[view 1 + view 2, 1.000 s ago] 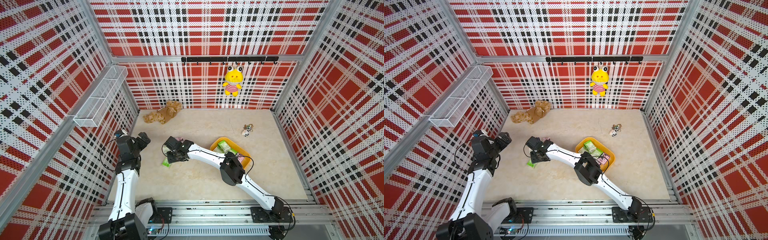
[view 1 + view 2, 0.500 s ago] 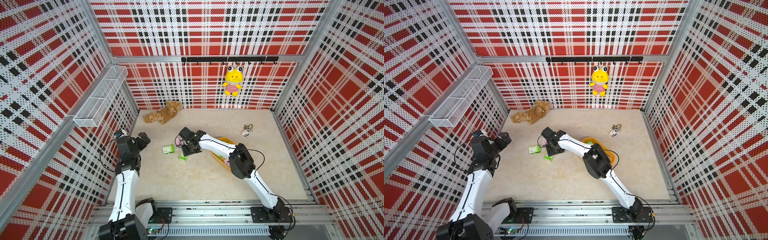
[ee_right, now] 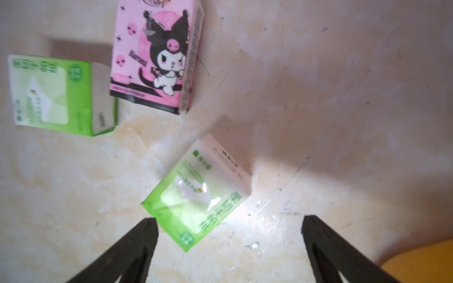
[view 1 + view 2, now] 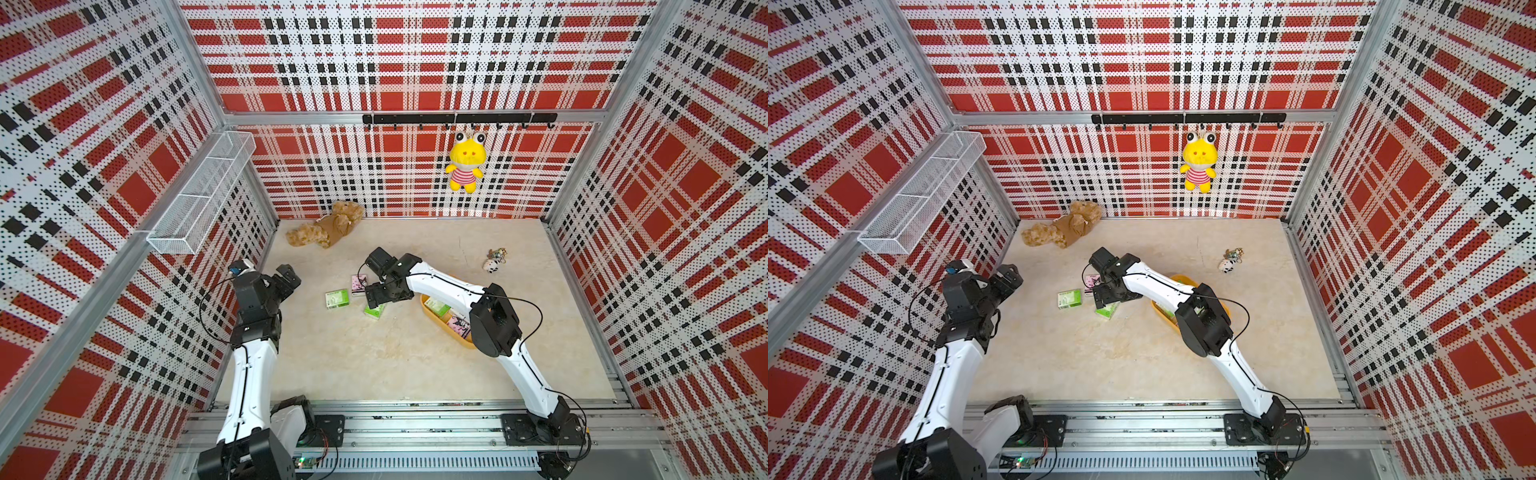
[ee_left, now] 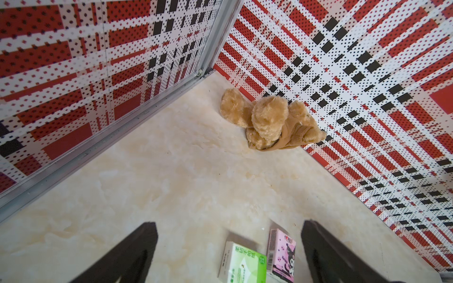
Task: Put the pocket tissues into the storage box
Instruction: Pick up the pocket tissues from the center of the board.
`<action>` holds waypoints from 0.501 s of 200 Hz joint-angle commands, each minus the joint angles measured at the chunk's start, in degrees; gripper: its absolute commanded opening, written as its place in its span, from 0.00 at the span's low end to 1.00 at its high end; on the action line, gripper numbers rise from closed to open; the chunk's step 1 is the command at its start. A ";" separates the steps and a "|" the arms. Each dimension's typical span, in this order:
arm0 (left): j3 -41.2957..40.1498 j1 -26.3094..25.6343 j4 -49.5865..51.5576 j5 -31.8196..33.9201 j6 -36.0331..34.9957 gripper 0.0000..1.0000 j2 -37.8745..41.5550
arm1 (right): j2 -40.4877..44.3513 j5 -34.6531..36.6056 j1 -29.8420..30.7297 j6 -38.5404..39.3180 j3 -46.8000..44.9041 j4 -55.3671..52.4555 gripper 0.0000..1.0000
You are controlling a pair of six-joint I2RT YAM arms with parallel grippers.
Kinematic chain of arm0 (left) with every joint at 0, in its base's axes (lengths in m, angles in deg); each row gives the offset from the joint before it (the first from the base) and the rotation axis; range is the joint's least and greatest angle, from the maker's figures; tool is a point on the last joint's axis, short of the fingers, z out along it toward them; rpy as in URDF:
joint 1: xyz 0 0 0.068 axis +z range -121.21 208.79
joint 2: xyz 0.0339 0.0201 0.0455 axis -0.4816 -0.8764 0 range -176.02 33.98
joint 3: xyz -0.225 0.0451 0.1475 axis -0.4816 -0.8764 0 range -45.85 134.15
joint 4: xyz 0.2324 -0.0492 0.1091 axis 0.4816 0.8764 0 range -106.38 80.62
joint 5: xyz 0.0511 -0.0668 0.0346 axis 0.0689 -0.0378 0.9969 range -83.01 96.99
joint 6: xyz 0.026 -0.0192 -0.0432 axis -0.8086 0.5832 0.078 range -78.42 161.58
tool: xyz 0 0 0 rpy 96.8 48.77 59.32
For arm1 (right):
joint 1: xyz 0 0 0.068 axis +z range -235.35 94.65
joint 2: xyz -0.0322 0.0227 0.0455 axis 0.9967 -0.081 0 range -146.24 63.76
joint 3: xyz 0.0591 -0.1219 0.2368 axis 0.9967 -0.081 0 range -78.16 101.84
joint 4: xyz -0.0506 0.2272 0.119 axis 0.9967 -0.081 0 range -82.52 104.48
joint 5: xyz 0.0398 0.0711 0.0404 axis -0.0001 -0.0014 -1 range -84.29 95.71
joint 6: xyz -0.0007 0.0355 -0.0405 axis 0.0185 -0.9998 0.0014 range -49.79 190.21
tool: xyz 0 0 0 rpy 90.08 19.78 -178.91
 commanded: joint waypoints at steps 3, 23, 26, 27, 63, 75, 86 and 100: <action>-1.08 0.20 -1.41 -0.27 -0.48 0.99 0.69 | 2.96 3.40 2.93 -9.90 -1.32 2.30 1.00; -1.09 0.19 -1.51 -0.48 -0.65 0.99 0.77 | 1.12 4.86 3.39 -14.09 -0.69 1.68 1.00; -1.08 0.24 -1.51 -0.54 -0.65 0.99 0.81 | 0.85 5.42 3.52 -14.71 -0.50 1.40 1.00; -1.03 0.20 -1.51 -0.54 -0.70 0.99 0.84 | 0.75 5.60 3.59 -14.85 -0.42 1.35 1.00; -1.34 0.11 -1.46 -0.90 -0.65 0.99 1.81 | -1.72 11.72 4.36 -18.95 2.64 -0.99 1.00; -1.58 0.15 -1.33 -0.89 -0.73 0.99 2.15 | -2.28 12.44 4.31 -19.81 2.91 -1.41 1.00; -1.78 0.15 -1.33 -0.74 -0.73 0.99 2.34 | -2.82 12.32 4.27 -20.17 2.91 -1.01 1.00; -1.87 0.13 -1.33 -0.81 -0.73 0.99 2.33 | -3.88 11.20 4.25 -20.57 3.32 -0.45 1.00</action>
